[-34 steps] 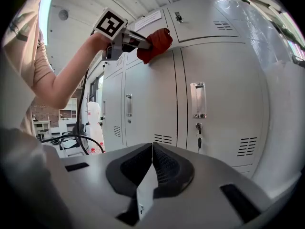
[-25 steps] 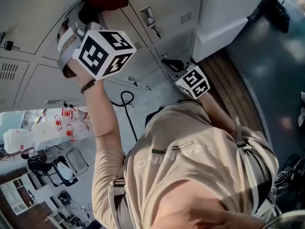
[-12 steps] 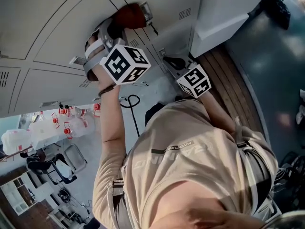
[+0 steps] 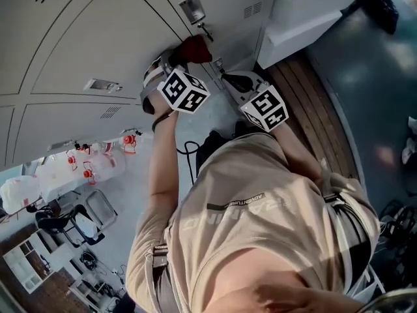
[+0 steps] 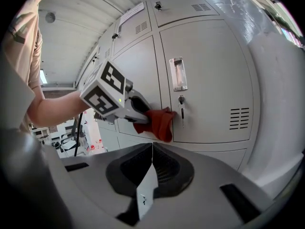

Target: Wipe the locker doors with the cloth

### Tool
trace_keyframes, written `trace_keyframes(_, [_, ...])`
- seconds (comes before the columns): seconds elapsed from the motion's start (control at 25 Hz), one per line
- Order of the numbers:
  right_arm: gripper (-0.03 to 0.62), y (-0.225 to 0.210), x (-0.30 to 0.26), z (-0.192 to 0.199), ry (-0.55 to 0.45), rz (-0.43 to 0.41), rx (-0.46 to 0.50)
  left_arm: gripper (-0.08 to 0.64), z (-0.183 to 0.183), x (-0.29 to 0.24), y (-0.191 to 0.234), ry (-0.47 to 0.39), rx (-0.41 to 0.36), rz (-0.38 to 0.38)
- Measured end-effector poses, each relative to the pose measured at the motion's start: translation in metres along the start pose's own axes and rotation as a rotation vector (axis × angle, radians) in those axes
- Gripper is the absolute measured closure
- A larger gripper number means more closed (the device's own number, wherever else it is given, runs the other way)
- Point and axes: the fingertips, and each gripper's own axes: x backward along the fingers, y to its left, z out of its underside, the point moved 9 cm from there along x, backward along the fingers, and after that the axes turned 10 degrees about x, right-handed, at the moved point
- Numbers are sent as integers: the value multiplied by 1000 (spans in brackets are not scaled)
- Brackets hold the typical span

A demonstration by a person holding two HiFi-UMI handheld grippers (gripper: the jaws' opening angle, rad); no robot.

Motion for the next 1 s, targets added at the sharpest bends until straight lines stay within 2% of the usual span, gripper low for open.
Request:
trace_keyframes(0.4, [578, -5, -1, 14, 44, -13, -39, 480, 33, -62, -41, 111, 41, 169])
trace_keyframes(0.52, [577, -7, -1, 15, 50, -23, -31, 480, 43, -72, -50, 103, 98, 220])
trace_keyframes(0.64, [577, -8, -2, 17, 61, -30, -25, 480, 52, -68, -57, 50, 194, 276])
trace_keyframes(0.76, [577, -4, -4, 15, 68, -35, -21, 480, 64, -51, -64, -22, 325, 333])
trace_keyframes(0.92, [578, 7, -13, 3, 73, -59, 7, 480, 82, -19, -64, -128, 544, 387])
trace_keyframes(1.0, [577, 14, -18, -5, 74, -71, 24, 480, 95, -3, -61, -191, 679, 398])
